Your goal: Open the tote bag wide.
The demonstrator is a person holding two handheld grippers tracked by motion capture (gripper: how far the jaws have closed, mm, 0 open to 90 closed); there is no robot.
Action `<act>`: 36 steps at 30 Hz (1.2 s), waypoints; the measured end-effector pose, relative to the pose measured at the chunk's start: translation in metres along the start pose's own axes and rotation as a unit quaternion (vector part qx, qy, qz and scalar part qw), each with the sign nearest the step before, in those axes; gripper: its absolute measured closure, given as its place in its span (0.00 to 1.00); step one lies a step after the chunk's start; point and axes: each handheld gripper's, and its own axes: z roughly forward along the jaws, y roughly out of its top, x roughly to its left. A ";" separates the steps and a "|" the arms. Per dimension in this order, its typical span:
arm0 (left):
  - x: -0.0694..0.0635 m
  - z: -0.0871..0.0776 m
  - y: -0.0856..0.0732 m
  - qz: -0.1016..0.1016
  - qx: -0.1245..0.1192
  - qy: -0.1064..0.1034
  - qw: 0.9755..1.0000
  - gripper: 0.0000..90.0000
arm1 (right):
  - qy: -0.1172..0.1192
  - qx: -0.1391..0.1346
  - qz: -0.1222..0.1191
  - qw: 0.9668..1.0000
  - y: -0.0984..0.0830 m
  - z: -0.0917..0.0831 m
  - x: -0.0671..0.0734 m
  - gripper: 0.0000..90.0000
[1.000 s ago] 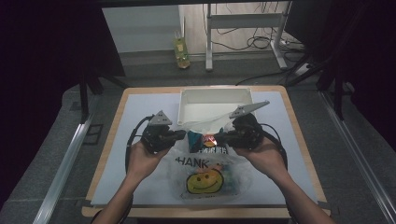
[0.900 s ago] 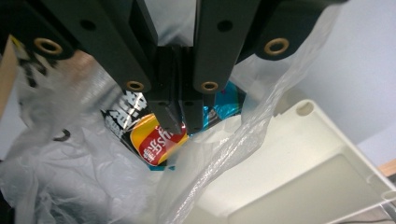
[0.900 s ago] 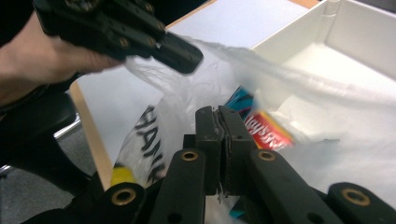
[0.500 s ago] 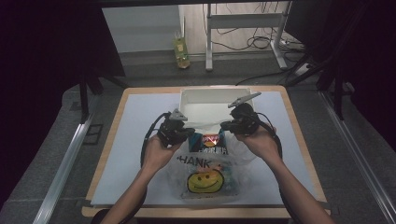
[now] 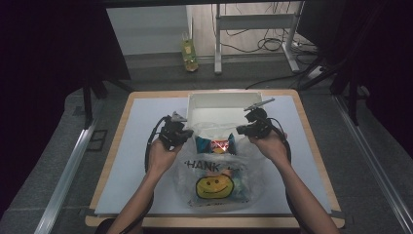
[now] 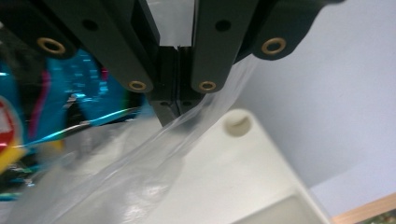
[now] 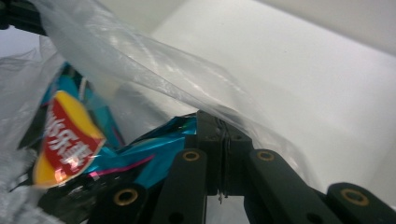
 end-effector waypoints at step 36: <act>0.028 0.022 -0.058 -0.041 0.083 0.037 0.995 0.99 | 0.010 0.021 0.048 0.999 -0.035 0.031 -0.029 0.97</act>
